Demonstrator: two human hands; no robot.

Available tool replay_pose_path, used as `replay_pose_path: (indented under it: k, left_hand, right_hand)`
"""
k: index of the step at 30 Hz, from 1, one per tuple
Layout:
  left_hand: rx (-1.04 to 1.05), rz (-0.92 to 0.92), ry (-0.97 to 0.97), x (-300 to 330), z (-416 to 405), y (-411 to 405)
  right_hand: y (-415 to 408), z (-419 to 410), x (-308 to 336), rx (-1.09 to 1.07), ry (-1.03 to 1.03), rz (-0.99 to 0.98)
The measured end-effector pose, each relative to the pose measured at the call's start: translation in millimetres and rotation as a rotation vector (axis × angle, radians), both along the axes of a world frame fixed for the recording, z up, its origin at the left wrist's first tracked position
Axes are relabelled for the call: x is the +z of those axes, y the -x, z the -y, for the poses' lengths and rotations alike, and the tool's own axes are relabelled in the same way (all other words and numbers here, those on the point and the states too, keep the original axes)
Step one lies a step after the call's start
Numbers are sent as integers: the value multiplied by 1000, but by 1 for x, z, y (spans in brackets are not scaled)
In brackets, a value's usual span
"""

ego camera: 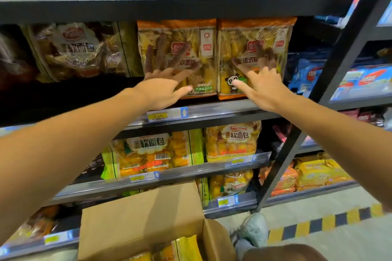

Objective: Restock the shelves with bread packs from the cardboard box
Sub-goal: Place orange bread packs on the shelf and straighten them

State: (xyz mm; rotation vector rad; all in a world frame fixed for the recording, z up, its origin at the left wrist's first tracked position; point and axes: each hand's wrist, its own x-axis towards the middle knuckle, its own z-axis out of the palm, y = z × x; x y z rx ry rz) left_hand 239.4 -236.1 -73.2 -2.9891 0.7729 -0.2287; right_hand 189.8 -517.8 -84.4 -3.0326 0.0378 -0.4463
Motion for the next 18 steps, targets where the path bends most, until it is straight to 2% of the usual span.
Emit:
replay_pose_path:
  k: [2, 5, 9, 14, 18]
  left_hand:
    - [-11, 36, 18, 1, 1, 6]
    - [-18, 177, 55, 3, 4, 20]
    - [-10, 156, 20, 7, 12, 7]
    - [-3, 244, -96, 10, 25, -12]
    - [6, 252, -83, 13, 28, -13]
  right_hand:
    - [3, -5, 1, -19, 38, 104]
    - [6, -13, 5, -1, -26, 195]
    - [-5, -25, 14, 6, -55, 129]
    - [-19, -32, 25, -52, -78, 25]
    - [-19, -36, 34, -71, -107, -21]
